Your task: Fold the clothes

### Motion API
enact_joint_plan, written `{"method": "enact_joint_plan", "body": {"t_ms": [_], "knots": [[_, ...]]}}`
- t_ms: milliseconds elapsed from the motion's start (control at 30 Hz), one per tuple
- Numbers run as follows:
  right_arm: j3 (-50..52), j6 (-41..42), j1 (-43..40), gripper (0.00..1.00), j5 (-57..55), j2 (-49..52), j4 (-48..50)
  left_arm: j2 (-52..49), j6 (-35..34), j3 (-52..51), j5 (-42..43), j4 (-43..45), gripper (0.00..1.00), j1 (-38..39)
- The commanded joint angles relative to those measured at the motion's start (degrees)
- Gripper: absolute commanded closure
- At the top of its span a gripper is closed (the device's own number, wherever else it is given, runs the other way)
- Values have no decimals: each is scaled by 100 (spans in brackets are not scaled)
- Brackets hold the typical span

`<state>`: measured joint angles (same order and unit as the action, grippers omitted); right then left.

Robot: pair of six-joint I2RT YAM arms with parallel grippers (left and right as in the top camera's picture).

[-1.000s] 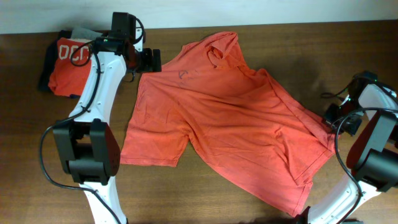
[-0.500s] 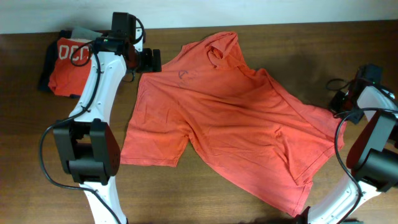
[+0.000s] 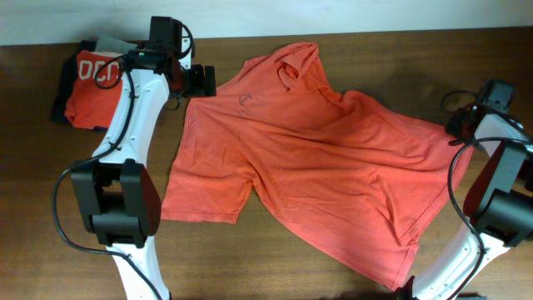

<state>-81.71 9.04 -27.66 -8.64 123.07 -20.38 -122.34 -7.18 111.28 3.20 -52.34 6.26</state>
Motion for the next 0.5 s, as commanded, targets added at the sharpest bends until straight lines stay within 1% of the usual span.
{"method": "enact_joint_plan", "body": {"t_ms": [0,100,167,333,467], "knots": [[-293,-306,-90,96,-254,334,-166,63,-9,39,61,0,1,-28],[-739,-380,-127,96,-184,332,-470,63,-9,39,61,0,1,-28],[-1279,-417,-131,96,-105,330,-909,63,-9,39,61,0,1,-28],[-2914,-433,-120,96,-70,330,-2315,63,-9,39,61,0,1,-28],[-3814,-431,-120,96,479,330,-3471,63,-9,39,61,0,1,-28]]}}
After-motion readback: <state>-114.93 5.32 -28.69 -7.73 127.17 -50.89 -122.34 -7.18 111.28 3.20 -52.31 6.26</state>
